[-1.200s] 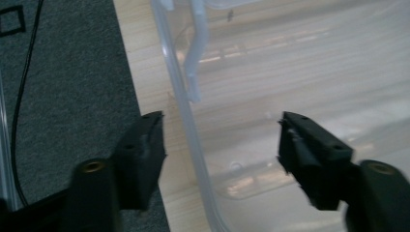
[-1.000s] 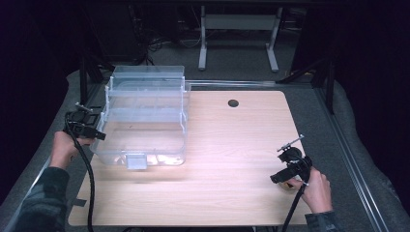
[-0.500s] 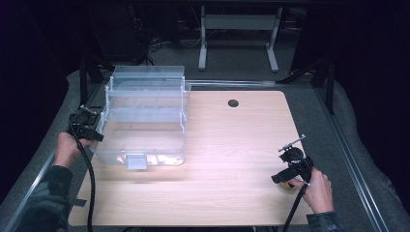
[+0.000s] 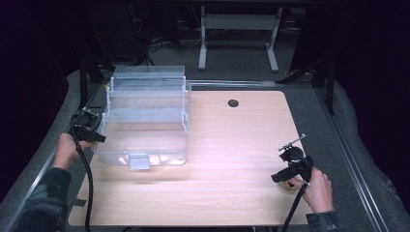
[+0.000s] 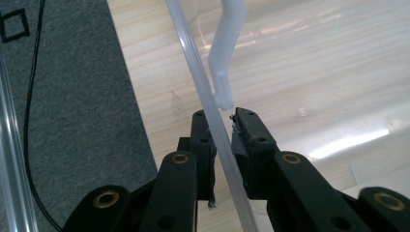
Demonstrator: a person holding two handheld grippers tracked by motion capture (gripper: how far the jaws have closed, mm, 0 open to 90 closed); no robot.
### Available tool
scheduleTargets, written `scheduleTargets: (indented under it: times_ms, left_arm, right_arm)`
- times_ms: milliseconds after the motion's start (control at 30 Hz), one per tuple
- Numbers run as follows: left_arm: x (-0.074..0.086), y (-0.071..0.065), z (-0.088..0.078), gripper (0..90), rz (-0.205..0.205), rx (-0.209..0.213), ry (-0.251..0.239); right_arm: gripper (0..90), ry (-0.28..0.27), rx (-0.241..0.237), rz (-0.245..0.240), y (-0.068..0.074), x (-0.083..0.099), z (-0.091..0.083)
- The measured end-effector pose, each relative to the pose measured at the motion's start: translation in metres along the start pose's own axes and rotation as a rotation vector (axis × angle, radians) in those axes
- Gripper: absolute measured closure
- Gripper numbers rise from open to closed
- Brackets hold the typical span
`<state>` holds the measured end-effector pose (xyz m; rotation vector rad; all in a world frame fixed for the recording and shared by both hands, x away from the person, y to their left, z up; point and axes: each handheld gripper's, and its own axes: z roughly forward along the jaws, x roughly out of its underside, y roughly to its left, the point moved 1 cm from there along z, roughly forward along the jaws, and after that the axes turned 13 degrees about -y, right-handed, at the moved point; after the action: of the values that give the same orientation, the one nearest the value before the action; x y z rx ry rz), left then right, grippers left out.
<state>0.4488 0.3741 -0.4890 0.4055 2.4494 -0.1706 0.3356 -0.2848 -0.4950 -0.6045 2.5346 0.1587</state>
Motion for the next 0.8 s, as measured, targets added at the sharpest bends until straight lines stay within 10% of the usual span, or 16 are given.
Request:
scheduleTargets:
  times_ms: [800]
  left_arm:
    - [-0.005,-0.038,0.005,76.5,0.08,0.041,0.006]
  right_arm:
    - [5.4,-0.009,0.008,0.005,-0.002,0.004,-0.002]
